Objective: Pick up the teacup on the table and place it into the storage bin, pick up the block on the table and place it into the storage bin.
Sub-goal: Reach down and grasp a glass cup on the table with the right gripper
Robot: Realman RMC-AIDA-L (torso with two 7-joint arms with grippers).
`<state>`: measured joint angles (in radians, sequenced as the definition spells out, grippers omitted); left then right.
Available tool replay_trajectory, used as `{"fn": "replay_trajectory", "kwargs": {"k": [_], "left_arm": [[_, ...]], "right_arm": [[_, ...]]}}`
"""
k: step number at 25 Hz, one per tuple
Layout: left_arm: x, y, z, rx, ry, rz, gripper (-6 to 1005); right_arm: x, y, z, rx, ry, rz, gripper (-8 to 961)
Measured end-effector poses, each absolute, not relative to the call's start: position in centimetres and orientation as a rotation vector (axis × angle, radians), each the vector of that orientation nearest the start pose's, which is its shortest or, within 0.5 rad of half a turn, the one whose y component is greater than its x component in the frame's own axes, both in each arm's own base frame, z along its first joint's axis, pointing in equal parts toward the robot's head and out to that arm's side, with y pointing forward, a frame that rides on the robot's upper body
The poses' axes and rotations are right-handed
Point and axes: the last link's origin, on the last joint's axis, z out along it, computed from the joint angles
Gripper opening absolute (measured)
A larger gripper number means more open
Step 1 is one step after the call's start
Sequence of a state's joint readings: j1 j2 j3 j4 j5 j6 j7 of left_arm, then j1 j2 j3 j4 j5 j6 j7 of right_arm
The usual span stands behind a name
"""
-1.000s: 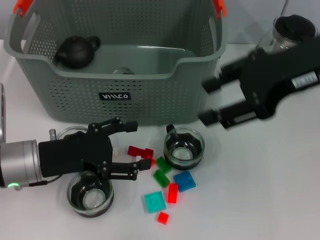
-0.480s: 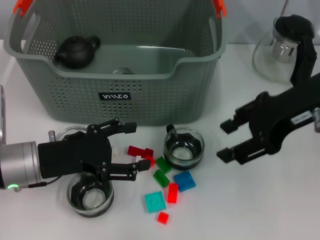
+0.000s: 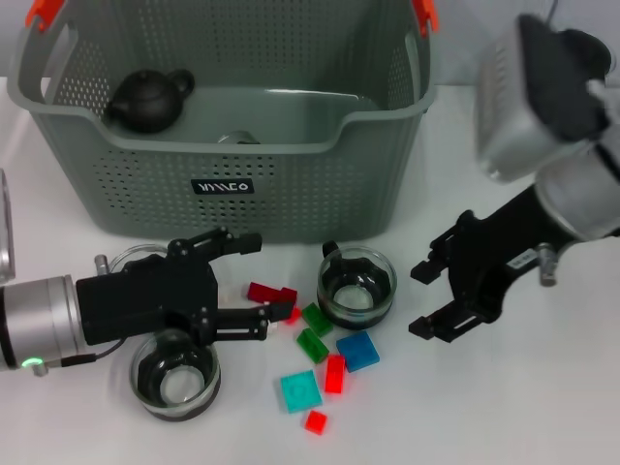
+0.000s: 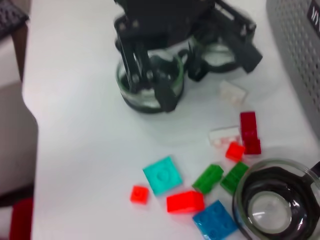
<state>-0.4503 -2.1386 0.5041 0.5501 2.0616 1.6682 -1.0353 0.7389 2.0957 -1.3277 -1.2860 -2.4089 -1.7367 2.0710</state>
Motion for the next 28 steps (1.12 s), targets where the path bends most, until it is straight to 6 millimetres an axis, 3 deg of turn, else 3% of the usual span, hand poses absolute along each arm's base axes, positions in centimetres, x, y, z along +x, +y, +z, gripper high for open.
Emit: {"fn": "replay_trajectory", "kwargs": {"k": [12,28], "left_arm": [[-28.2,28.1,-2.5,-2.643,-0.474,-0.886,944],[-28.1,28.3,-3.0,-2.637,-0.499,-0.889,943]], "right_arm": [[11.5,35.6,-5.9,-3.024,-0.129,-0.641,663],[11.2,35.7,-8.7,-2.951,-0.402,-0.824,637]]}}
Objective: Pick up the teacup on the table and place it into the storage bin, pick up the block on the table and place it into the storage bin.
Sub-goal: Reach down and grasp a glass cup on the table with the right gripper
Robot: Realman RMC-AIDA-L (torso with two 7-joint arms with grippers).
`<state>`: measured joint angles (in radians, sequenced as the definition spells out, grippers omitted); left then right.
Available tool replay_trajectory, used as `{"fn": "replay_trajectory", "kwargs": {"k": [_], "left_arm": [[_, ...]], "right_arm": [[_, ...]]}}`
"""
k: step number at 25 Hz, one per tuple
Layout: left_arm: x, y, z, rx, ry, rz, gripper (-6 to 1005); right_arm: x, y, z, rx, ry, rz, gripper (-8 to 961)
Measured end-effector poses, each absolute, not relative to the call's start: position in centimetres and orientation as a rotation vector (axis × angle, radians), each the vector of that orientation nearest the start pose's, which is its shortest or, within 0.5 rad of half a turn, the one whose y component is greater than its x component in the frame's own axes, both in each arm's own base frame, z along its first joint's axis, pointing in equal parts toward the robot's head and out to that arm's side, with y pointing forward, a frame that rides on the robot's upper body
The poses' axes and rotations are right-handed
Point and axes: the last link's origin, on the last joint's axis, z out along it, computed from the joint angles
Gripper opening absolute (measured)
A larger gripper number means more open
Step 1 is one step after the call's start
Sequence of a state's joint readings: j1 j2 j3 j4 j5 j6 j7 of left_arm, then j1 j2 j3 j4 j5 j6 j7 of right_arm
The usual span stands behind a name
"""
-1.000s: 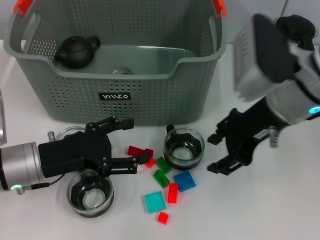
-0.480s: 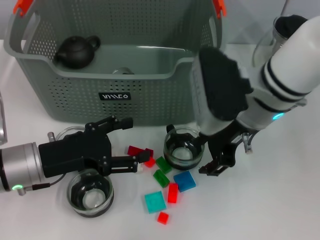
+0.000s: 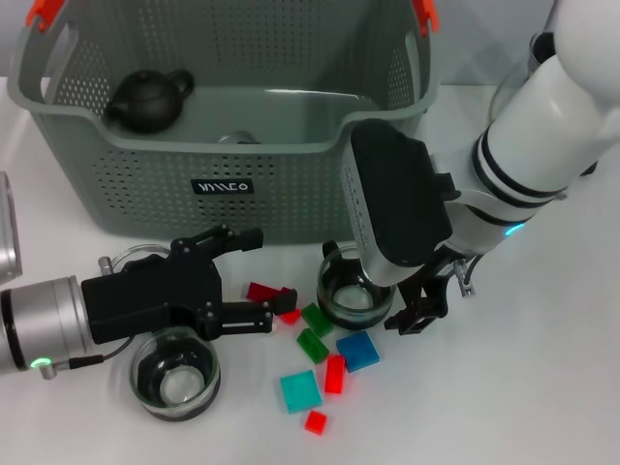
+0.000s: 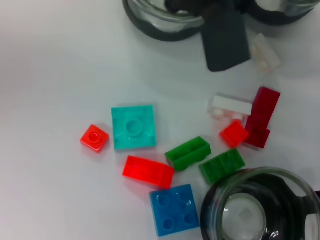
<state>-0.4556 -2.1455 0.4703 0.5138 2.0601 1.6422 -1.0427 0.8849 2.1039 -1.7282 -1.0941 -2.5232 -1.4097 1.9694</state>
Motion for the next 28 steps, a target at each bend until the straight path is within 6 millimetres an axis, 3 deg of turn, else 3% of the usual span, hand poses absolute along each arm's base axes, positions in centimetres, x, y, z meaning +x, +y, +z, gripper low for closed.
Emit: {"fn": "replay_trajectory", "kwargs": {"k": [15,28], "left_arm": [[-28.1,28.4,-2.9,-2.617,-0.509,-0.901,943],[-28.1,28.4,-2.9,-2.616,-0.512,-0.897,942]], "right_arm": [[12.2,35.7,-10.8,-2.925,-0.462,-0.861,612],[12.6,35.9,-11.1,-2.917,-0.421,-0.853,591]]}}
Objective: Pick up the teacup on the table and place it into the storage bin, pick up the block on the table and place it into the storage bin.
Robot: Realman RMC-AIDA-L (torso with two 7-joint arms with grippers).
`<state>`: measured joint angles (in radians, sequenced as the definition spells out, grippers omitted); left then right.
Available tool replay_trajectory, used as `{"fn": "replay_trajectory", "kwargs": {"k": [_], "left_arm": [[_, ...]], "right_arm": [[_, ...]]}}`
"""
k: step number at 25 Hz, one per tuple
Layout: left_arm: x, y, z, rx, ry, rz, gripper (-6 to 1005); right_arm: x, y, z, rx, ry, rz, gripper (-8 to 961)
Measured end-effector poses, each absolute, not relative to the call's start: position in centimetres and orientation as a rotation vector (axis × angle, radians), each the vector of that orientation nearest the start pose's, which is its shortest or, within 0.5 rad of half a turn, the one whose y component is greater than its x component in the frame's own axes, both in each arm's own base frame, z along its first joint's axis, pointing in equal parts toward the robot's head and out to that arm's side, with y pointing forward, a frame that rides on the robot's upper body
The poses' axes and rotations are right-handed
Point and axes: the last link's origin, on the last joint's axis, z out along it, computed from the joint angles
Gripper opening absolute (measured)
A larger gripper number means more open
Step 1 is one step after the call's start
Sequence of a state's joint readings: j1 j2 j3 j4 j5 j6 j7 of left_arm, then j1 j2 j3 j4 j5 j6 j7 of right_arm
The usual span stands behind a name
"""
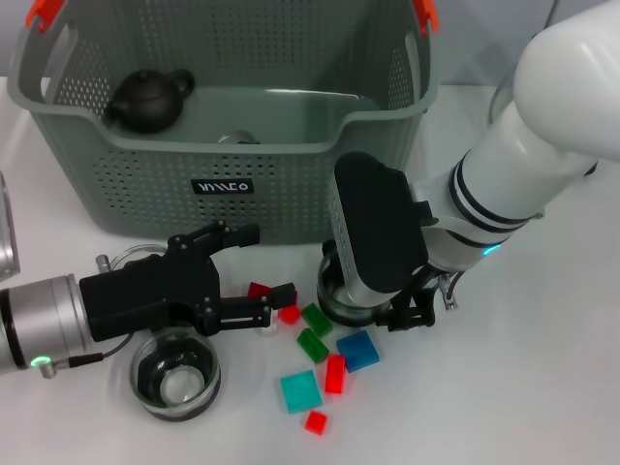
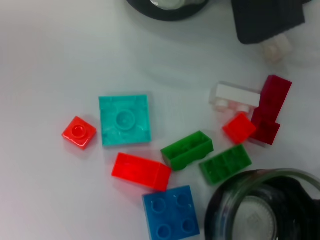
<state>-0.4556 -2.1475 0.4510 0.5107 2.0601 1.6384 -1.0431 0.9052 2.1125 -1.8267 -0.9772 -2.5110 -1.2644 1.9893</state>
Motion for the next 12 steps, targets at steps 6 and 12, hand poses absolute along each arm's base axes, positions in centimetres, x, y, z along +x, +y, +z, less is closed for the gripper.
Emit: {"fn": "replay_trajectory", "kwargs": {"k": [6,12], "left_arm": [[-28.29,28.47,-3.02,-2.61,-0.52,-0.886,942],[-28.28,28.47,-3.07,-2.611,-0.519,-0.887,942]], "right_arm": [[12.46,35.89,-11.11,-2.918,-0.417,-0.854,411],[12.2,35.75,-10.97,-2.943,-0.401,-0.847,151]]}}
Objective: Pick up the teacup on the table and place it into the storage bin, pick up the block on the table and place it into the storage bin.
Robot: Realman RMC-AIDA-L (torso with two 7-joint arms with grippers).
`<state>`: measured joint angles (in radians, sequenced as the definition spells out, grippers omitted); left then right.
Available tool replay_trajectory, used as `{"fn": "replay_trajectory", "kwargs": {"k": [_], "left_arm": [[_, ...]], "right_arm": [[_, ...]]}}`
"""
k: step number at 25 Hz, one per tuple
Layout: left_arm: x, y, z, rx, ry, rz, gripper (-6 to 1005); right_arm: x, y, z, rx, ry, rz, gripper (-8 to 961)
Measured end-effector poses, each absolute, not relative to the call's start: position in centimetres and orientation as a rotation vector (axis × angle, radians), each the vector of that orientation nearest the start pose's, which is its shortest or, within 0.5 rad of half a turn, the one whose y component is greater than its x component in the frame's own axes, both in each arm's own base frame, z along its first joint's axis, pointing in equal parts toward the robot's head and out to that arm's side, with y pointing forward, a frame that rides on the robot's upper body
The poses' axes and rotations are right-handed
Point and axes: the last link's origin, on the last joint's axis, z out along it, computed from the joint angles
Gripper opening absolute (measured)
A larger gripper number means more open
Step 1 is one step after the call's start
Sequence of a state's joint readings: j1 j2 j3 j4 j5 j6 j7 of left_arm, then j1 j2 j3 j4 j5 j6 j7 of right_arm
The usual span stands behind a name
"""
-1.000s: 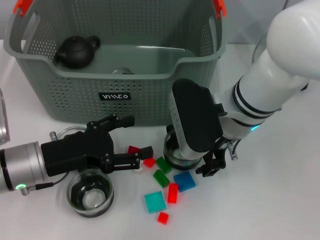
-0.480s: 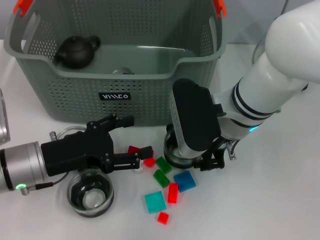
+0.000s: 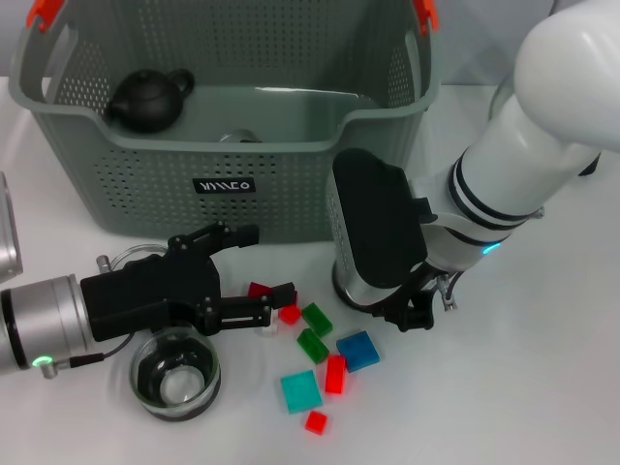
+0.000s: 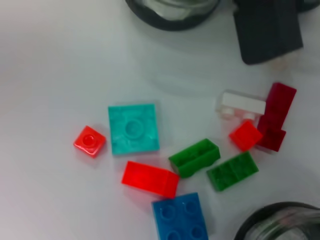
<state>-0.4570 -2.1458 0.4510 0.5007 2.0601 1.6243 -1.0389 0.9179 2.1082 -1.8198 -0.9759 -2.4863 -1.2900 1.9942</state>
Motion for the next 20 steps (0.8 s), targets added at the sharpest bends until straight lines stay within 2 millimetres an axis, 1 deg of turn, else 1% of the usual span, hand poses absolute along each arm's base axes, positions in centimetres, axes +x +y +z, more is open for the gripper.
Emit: {"fn": "replay_trajectory", "kwargs": {"k": [6,13,17,20], "left_arm": [[-28.3,28.5,-3.0,-2.611,-0.518,-0.886,941],[-28.3,28.5,-3.0,-2.613,-0.515,-0.889,941],[-28.3,28.4,-2.8,-2.615,-0.511,-0.891,941],[-28.4,28.3,-2.7,-2.614,-0.512,-0.889,941]], "right_arm": [[12.0,35.6,-10.6,-2.974,-0.364,-0.835,56],[11.4,34.8,-9.9,-3.016,-0.307,-0.813,55],[11.1,34.2,-8.6,-3.041,-0.231,-0.789,55],[10.7,33.7,-7.2,-3.059,-0.156,-0.755,55]]}}
